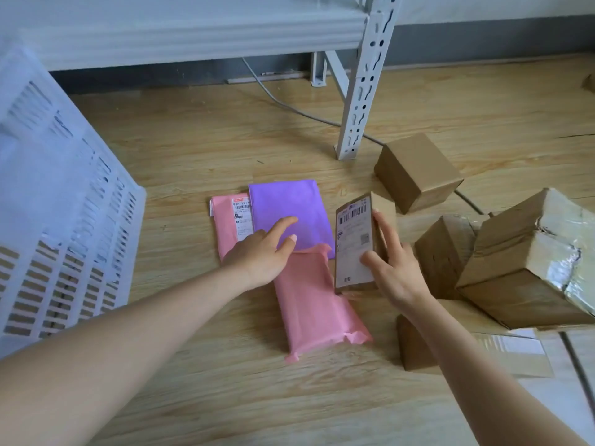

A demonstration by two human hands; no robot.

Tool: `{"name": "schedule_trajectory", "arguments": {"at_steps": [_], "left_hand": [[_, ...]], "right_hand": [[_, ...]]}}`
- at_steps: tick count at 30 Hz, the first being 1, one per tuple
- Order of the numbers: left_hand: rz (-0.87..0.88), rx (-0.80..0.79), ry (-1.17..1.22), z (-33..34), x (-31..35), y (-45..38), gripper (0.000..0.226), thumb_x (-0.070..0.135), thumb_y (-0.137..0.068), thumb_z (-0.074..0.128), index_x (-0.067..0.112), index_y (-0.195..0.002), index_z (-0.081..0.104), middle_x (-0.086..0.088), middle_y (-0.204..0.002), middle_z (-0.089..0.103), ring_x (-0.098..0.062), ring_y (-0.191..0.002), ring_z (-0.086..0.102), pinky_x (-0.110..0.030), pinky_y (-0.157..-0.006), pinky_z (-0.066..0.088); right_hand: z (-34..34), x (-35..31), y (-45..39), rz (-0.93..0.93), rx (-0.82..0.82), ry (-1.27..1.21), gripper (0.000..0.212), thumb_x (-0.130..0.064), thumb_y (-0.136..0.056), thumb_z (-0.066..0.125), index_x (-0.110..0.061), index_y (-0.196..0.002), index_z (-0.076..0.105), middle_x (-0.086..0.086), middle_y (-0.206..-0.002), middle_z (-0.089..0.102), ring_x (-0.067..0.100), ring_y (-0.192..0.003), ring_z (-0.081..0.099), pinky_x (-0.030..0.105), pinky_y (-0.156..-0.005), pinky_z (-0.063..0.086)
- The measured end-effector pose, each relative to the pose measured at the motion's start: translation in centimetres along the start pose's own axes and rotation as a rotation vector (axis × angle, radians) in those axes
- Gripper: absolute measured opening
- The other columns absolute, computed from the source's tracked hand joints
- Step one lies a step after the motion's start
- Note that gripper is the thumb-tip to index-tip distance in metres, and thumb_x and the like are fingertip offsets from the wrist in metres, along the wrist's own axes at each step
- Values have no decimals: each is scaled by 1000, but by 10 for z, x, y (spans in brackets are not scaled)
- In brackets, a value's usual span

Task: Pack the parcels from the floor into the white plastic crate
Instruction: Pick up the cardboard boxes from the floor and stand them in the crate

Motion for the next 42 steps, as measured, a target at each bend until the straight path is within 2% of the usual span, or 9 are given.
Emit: {"name": "schedule_trajectory", "arguments": {"at_steps": [4, 6, 13, 17, 21, 24, 31, 38, 42], "left_hand": [[23, -43, 223, -28, 0, 8, 48, 48, -96, 30, 49, -140, 12, -3, -93, 55, -27, -83, 59, -33, -79, 46], [37, -58, 415, -47, 1, 15, 50, 46, -96, 34, 55, -138, 8, -4, -92, 48, -30, -92, 63, -39, -86, 50], [199, -74, 860, -126, 0, 50, 42, 32, -100, 29, 56, -130, 13, 2, -144, 41, -18, -122, 48, -43, -100, 42], [178, -28, 933, -173, -20, 75, 42, 34, -100, 32, 53, -136, 19, 5, -121, 58, -10, -82, 61, -27, -62, 51], [190, 46, 915, -224, -47, 99, 32, 33, -99, 37, 50, -125, 32, 5, -91, 66, -10, -64, 63, -26, -52, 53], [201, 88, 859, -259, -77, 115, 26, 33, -98, 40, 50, -116, 37, 12, -67, 68, -6, -53, 63, -21, -47, 50], [153, 138, 841, -305, -180, 161, 29, 32, -94, 49, 56, -109, 47, 11, -97, 69, -9, -83, 68, -27, -57, 56], [76, 83, 893, -330, -271, 190, 44, 26, -90, 54, 60, -116, 43, 15, -104, 69, -10, -94, 67, -35, -68, 57], [-82, -80, 837, -335, -306, 207, 62, 27, -86, 54, 69, -123, 28, 10, -154, 22, -19, -138, 22, -59, -107, 17]], "right_hand": [[1, -34, 5, -17, -75, -298, 69, -14, -86, 43, -65, -128, 23, 3, -133, 45, 24, -120, 44, 48, -103, 38], [9, -57, 10, -43, -139, -380, 65, -12, -88, 40, -68, -119, 31, 1, -139, 42, 22, -124, 44, 49, -106, 35], [40, -151, 27, -155, -273, -619, 45, -11, -91, 34, -46, -119, 41, 0, -135, 50, 21, -118, 52, 36, -94, 44], [59, -205, 37, -262, -317, -591, 43, -12, -92, 34, -41, -124, 38, -1, -132, 51, 19, -115, 53, 34, -94, 44], [82, -251, 48, -325, -365, -571, 34, -20, -94, 35, -47, -112, 43, -9, -111, 57, 5, -82, 61, 15, -51, 47], [110, -279, 56, -350, -404, -594, 29, -25, -94, 37, -49, -106, 47, -17, -91, 63, -1, -63, 61, 14, -44, 44], [192, -330, 83, -425, -483, -344, 31, -22, -93, 48, -44, -115, 45, 2, -91, 56, 8, -62, 60, 22, -54, 52], [259, -371, 94, -631, -412, 68, 37, -31, -89, 53, -49, -120, 45, -2, -122, 43, 12, -96, 56, 27, -87, 41], [301, -384, 105, -594, -583, 332, 55, -30, -88, 56, -39, -137, 34, -1, -134, 35, 22, -119, 47, 36, -94, 47]]}}
Point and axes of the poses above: each hand's wrist, its own y-axis away from the middle knuckle, its own z-axis out of the palm, x = y × z, the point moved 1 cm from there along -y, towards the middle knuckle
